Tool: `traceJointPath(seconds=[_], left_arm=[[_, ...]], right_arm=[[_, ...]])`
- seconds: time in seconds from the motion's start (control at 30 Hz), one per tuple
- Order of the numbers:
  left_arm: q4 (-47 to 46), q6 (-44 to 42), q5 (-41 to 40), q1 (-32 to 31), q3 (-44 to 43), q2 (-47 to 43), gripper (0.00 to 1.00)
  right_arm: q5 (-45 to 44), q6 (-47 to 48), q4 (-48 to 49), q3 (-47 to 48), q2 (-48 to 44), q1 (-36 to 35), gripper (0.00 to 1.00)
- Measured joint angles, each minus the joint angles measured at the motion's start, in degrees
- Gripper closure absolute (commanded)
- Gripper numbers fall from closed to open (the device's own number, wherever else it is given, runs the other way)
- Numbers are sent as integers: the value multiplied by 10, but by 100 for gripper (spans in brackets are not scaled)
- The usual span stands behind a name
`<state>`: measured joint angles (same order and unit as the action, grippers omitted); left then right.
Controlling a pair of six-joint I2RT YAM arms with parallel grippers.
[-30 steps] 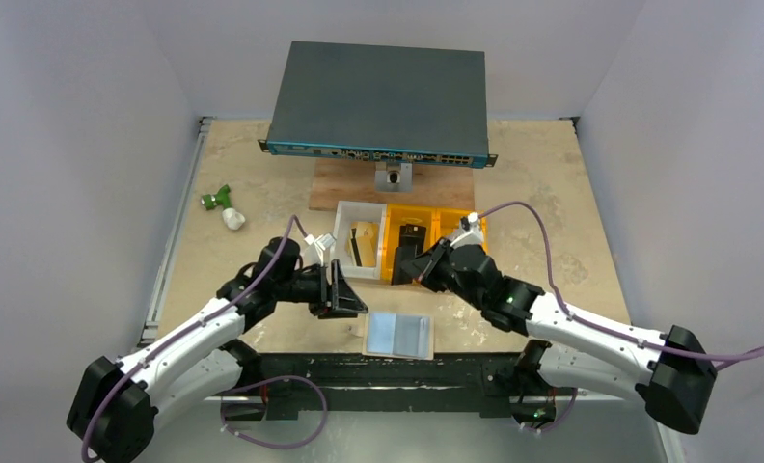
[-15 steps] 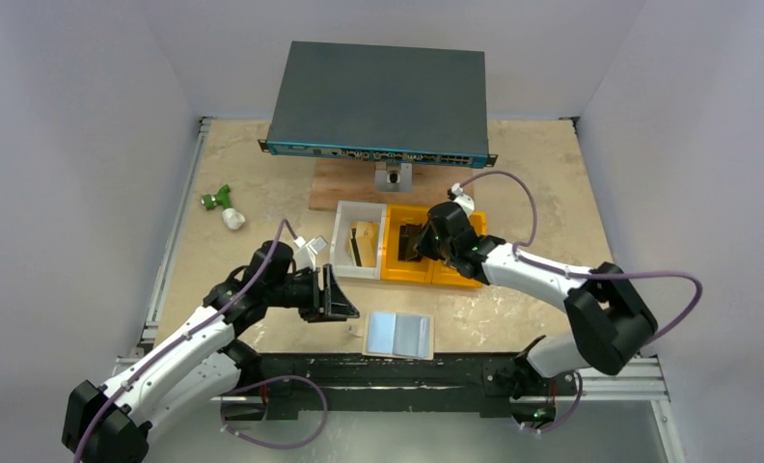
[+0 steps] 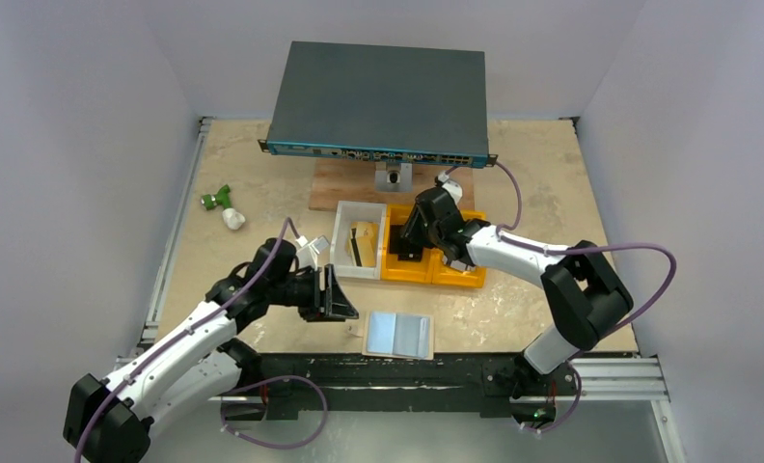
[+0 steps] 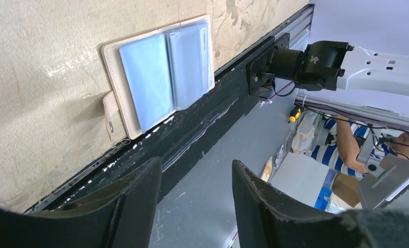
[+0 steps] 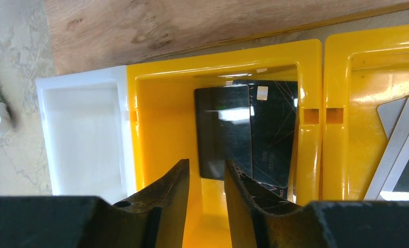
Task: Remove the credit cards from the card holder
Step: Place the credit card in the storage box.
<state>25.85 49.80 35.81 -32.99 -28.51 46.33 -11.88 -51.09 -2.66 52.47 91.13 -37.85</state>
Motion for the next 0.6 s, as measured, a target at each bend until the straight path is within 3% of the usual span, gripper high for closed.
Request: traceJointPath(seconds=[0.23,0.43,0.6], left_arm=[[0,-3,-1,0,-3,7,48],[0,-10,-9,0,-3,17,48],[14,-14,-54,-26,-20,30,48]], right_arm=[[-4,2,-26,7,-3,0,65],[2,4,-90,6,-59,-13,42],[-7,-6,-130,-29,-166,-44,38]])
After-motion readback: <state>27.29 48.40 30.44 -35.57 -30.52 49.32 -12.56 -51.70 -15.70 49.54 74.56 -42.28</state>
